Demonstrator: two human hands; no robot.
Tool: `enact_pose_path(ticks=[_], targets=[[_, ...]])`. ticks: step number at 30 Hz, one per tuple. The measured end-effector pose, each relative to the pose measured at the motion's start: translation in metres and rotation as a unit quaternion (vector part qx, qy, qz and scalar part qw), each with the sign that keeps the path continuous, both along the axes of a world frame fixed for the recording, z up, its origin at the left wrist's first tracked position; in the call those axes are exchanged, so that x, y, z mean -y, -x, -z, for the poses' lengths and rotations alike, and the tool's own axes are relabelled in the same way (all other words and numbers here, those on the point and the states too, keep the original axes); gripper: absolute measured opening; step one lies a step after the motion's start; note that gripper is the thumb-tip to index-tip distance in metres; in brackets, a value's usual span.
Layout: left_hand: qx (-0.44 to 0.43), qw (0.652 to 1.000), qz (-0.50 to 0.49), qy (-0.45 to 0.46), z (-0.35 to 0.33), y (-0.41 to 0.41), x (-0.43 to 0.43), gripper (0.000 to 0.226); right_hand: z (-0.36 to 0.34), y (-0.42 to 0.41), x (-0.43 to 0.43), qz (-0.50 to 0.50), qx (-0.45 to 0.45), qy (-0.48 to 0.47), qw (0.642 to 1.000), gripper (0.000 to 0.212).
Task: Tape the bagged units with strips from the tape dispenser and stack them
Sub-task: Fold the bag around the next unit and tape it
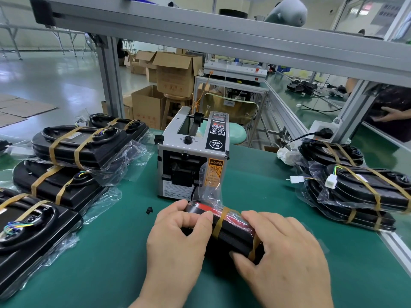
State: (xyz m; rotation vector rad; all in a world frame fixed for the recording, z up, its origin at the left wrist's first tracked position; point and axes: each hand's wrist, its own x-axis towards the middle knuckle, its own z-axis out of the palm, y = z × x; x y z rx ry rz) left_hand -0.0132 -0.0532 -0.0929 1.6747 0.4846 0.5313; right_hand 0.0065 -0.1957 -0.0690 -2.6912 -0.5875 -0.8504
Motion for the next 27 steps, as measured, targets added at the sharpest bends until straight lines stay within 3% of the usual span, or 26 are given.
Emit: enact_pose_path(ticks=[8, 14, 21, 25, 27], targets=[[0.033, 0.974, -0.02, 0.224, 0.003, -0.007, -0.01, 0.014, 0.001, -0.001, 0.002, -0.003, 0.005, -0.01, 1.0, 0.071], [0.009, 0.991, 0.097, 0.092, -0.002, -0.007, -0.009, 0.04, 0.001, -0.003, 0.004, -0.007, 0.01, -0.016, 1.0, 0.072], [-0.015, 0.973, 0.205, 0.105, -0.007, -0.02, -0.038, 0.05, 0.003, -0.008, 0.009, -0.029, 0.028, -0.023, 0.999, 0.072], [-0.021, 0.968, 0.238, 0.082, -0.008, -0.021, -0.051, 0.028, 0.003, -0.011, 0.013, -0.044, 0.032, -0.029, 0.998, 0.067], [-0.021, 0.965, 0.255, 0.047, -0.009, -0.019, -0.049, 0.03, 0.002, -0.012, 0.015, -0.058, 0.035, -0.026, 0.997, 0.068]])
